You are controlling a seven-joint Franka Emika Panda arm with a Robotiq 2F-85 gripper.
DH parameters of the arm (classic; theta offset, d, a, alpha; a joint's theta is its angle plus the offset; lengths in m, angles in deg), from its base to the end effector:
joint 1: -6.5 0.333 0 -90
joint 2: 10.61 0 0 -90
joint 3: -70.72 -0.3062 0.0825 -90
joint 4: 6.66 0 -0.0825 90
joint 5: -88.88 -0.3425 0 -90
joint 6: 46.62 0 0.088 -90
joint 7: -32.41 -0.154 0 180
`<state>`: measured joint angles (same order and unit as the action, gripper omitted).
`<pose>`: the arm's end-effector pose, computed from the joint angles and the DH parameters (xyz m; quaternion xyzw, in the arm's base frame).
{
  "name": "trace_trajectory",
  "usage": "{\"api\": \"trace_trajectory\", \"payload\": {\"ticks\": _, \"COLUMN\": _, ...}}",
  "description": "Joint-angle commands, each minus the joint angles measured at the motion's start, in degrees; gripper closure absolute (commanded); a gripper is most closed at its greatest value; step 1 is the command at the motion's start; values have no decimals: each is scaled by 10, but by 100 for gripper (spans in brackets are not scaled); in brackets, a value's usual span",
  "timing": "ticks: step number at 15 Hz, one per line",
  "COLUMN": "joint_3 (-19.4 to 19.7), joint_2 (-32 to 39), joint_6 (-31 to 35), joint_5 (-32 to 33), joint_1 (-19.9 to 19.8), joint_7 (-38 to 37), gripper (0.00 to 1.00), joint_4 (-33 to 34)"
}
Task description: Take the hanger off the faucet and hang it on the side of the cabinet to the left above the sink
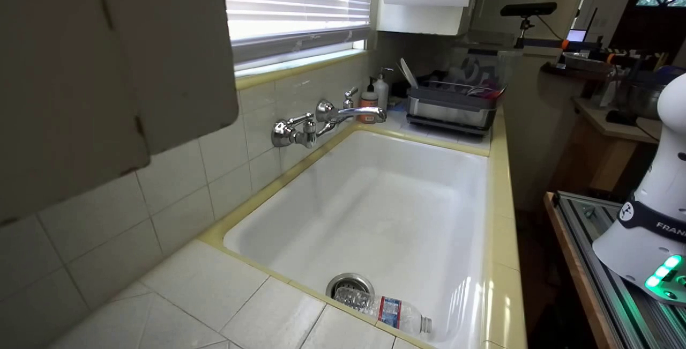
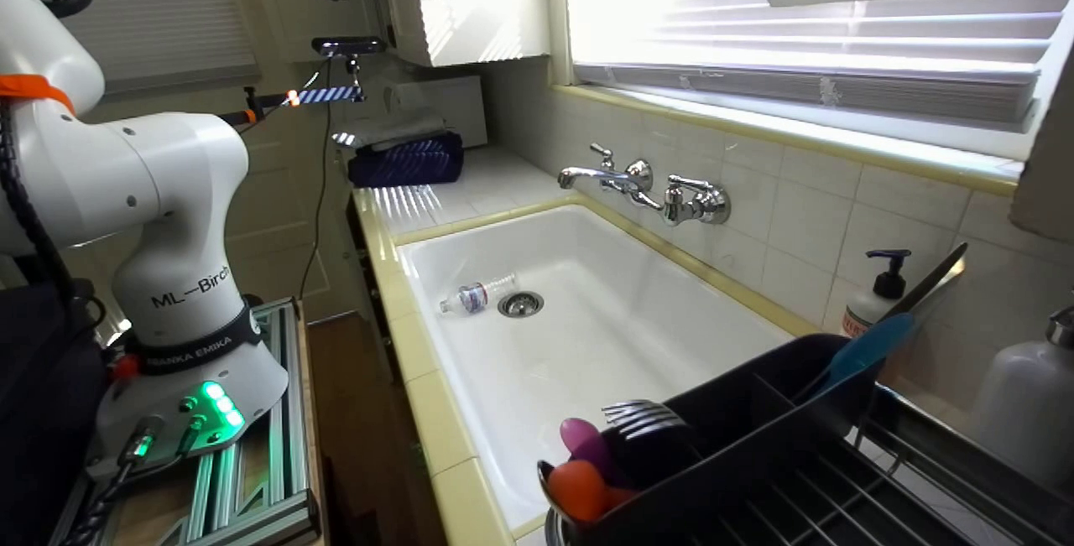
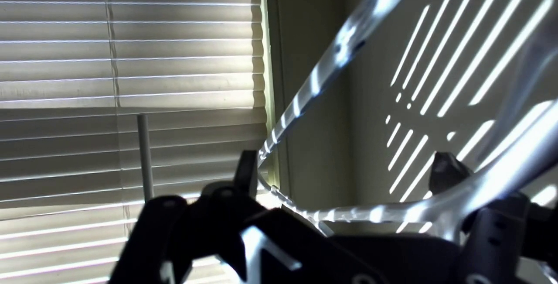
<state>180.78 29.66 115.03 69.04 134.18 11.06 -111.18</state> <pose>0.4403 0.3627 0.6959 -0.7988 -0.0307 -0.5983 0.0550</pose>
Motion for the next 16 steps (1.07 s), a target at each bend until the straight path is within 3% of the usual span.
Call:
{"api": "trace_trajectory", "payload": {"ticks": 1, "joint_3": 21, "joint_2": 16, "joint_6": -41, "joint_5": 8, "joint_1": 13, "joint_7": -12, "gripper": 0, "joint_4": -18}}
{"api": "trace_trajectory", "payload": {"ticks": 6, "joint_3": 31, "joint_2": 0, "joint_6": -73, "joint_5": 7, "joint_1": 33, "joint_7": 2, "gripper": 0, "joint_4": -18}}
{"api": "trace_trajectory", "payload": {"ticks": 16, "joint_3": 73, "joint_2": -42, "joint_6": -159, "joint_5": -3, "joint_1": 111, "joint_7": 53, "gripper": 0, "joint_4": -28}}
